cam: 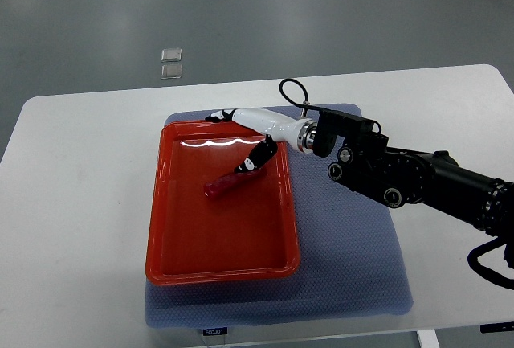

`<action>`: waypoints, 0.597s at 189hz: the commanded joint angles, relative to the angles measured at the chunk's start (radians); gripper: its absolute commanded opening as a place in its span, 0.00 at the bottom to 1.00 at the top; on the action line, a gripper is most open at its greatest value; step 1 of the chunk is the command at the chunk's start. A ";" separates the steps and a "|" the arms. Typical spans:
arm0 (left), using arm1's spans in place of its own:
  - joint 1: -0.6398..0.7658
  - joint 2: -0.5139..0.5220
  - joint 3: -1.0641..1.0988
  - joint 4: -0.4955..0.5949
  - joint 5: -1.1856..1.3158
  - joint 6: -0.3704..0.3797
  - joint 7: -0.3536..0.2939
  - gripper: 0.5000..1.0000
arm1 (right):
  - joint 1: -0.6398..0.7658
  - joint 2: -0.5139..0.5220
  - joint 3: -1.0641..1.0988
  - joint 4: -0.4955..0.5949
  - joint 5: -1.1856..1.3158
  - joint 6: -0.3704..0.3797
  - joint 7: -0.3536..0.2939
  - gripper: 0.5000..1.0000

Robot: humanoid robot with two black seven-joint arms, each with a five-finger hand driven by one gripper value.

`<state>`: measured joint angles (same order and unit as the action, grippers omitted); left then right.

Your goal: Place red pepper on red tray

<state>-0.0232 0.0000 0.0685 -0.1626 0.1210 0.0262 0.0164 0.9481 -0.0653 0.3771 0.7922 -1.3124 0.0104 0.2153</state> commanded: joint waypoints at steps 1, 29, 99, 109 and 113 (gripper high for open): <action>0.000 0.000 0.001 0.000 0.000 0.000 0.000 1.00 | -0.034 -0.014 0.112 0.004 0.137 -0.001 0.010 0.81; 0.000 0.000 -0.001 0.000 0.000 0.000 0.000 1.00 | -0.126 -0.019 0.272 0.004 0.357 0.008 0.055 0.81; 0.000 0.000 0.001 0.000 0.000 0.000 0.000 1.00 | -0.331 -0.024 0.549 -0.028 1.191 0.220 0.081 0.83; 0.000 0.000 0.001 0.000 0.000 0.000 0.000 1.00 | -0.338 -0.024 0.549 -0.048 1.230 0.226 0.081 0.83; 0.000 0.000 0.001 0.000 0.000 0.000 0.000 1.00 | -0.338 -0.024 0.549 -0.048 1.230 0.226 0.081 0.83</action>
<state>-0.0230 0.0000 0.0686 -0.1625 0.1217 0.0258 0.0165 0.6231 -0.0855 0.9238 0.7674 -0.1645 0.2154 0.2969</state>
